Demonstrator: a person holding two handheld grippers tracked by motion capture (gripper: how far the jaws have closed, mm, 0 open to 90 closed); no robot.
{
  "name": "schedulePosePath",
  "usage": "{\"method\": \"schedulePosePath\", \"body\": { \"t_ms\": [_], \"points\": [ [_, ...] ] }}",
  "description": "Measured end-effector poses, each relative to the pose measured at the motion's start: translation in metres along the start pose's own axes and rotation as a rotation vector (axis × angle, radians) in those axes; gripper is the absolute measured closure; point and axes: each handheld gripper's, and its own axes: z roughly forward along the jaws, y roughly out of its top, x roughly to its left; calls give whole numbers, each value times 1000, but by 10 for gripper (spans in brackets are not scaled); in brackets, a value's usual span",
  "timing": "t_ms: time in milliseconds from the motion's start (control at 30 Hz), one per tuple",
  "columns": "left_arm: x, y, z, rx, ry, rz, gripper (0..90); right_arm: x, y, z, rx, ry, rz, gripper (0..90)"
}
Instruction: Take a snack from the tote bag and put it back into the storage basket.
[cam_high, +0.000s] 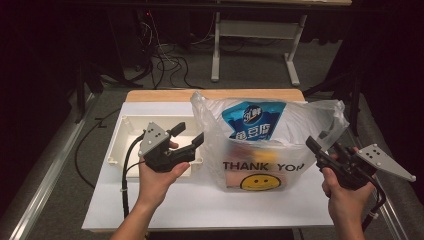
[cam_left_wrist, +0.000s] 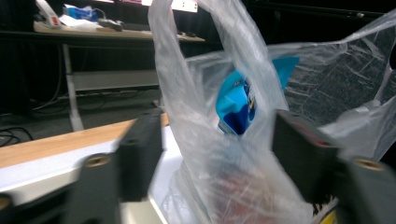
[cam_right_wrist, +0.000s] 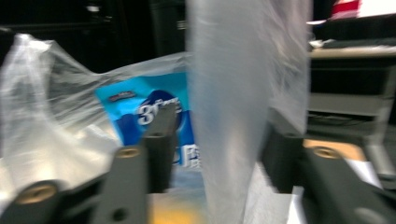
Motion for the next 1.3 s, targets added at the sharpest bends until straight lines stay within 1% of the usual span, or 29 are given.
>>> {"method": "schedulePosePath", "body": {
  "t_ms": [33, 67, 100, 133, 167, 200, 233, 300, 333, 367, 400, 433, 500, 533, 567, 667, 733, 767, 800, 833, 867, 900, 967, 1000, 1033, 1133, 1200, 1267, 1300],
  "points": [
    [0, -2, 2, 14, -13, 4, 488, -1, -2, 0, 8, 5, 2, 660],
    [0, -4, 3, 16, -33, -1, 560, -2, -4, 1, 16, 7, 1, 697],
    [1, -6, 3, 5, -58, -15, 642, -2, -6, 1, 19, 4, 3, 744],
    [1, -8, 4, 7, -68, -18, 754, -3, -9, 1, 25, -6, 3, 778],
    [2, -10, 5, 21, -68, -15, 826, -3, -11, 2, 34, -15, 5, 810],
    [3, -12, 7, 35, -85, -21, 891, -4, -12, 3, 40, -10, 13, 845],
    [3, -15, 8, 56, -103, -15, 900, -5, -14, 4, 47, -12, 12, 878],
    [1, -19, 10, 70, -105, -1, 900, -5, -19, 5, 66, -4, 12, 900],
    [1, -20, 11, 67, -112, -4, 899, -5, -21, 5, 74, 3, 14, 900],
    [1, -20, 11, 67, -112, -4, 860, -5, -21, 5, 74, 3, 14, 900],
    [1, -20, 11, 57, -130, -15, 731, -4, -25, 7, 84, 19, 11, 900],
    [-3, -15, 12, 36, -116, -32, 615, -3, -26, 8, 88, 23, 9, 900],
    [-9, -9, 15, 25, -86, -25, 429, -2, -27, 10, 88, 20, 4, 900],
    [-13, -4, 18, 35, -61, -11, 333, -2, -26, 10, 84, 21, 5, 900],
    [-17, -1, 21, 41, -40, 1, 291, -3, -25, 10, 83, 22, 8, 900],
    [-24, 4, 31, 47, -10, 6, 211, -3, -24, 8, 71, 24, 17, 900],
    [-27, 5, 40, 67, -4, -1, 203, -4, -24, 8, 71, 29, 16, 900],
    [-29, 6, 45, 81, -8, 7, 206, -3, -25, 8, 71, 28, 14, 900],
    [-30, 6, 49, 96, 5, 13, 210, -3, -25, 7, 70, 27, 6, 900],
    [-30, 6, 49, 96, 5, 13, 238, -3, -26, 7, 70, 27, 3, 900],
    [-30, 6, 55, 124, 17, 18, 302, -2, -26, 7, 71, 31, 5, 900],
    [-30, 5, 56, 128, 28, 26, 428, -2, -27, 7, 71, 38, 5, 900],
    [-28, 4, 56, 132, 26, 22, 724, -3, -28, 7, 73, 35, 3, 900],
    [-21, 2, 55, 137, -22, -4, 823, -3, -28, 7, 74, 36, 9, 900],
    [-19, 1, 55, 140, -27, -11, 885, -4, -29, 7, 74, 31, 9, 900],
    [-10, -8, 51, 152, -62, -50, 900, -7, -32, 6, 85, 3, 11, 900],
    [-6, -15, 50, 177, -76, -54, 900, -11, -35, 6, 97, -14, 34, 900],
    [-3, -23, 48, 203, -95, -77, 900, -15, -38, 5, 106, -28, 38, 900],
    [-3, -23, 48, 203, -95, -77, 900, -16, -39, 5, 112, -30, 47, 900]
  ]
}}
